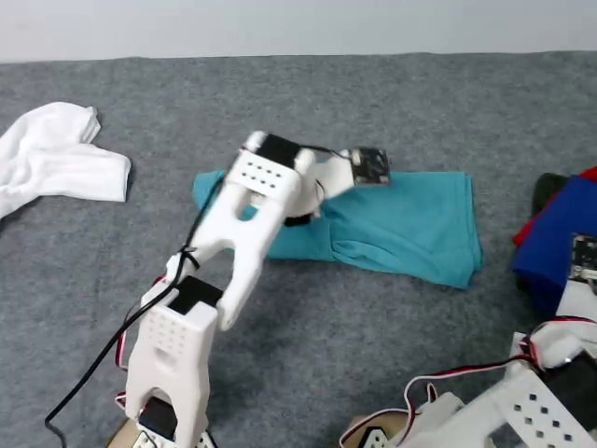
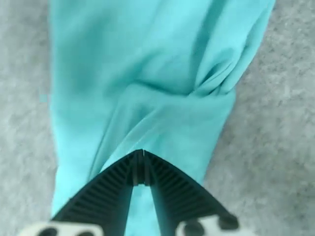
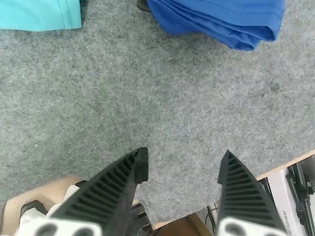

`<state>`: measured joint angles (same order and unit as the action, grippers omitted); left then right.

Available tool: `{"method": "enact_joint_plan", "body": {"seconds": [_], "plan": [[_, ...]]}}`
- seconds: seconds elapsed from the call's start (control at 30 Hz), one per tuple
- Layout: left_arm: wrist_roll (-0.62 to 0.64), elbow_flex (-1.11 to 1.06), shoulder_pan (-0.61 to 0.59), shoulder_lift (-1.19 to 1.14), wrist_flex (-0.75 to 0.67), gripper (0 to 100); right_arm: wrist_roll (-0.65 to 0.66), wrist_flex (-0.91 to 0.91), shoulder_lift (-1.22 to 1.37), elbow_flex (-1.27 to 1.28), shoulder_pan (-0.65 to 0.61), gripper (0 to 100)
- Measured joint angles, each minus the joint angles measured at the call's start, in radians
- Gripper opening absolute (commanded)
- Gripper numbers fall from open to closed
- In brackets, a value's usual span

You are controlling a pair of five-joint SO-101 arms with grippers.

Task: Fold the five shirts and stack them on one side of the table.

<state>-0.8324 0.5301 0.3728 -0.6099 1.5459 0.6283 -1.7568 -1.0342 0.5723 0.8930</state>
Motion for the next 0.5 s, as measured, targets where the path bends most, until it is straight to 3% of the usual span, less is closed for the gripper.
{"method": "enact_joint_plan", "body": {"seconds": [0.13, 0.5], "plan": [[0.000, 0.009, -0.038, 0.000, 0.012, 0, 0.000, 0.000, 0.000, 0.000, 0.000, 24.4], [0.029, -0.287, 0.020, 0.000, -0.023, 0, 0.000, 0.000, 0.000, 0.000, 0.000, 24.4]]}}
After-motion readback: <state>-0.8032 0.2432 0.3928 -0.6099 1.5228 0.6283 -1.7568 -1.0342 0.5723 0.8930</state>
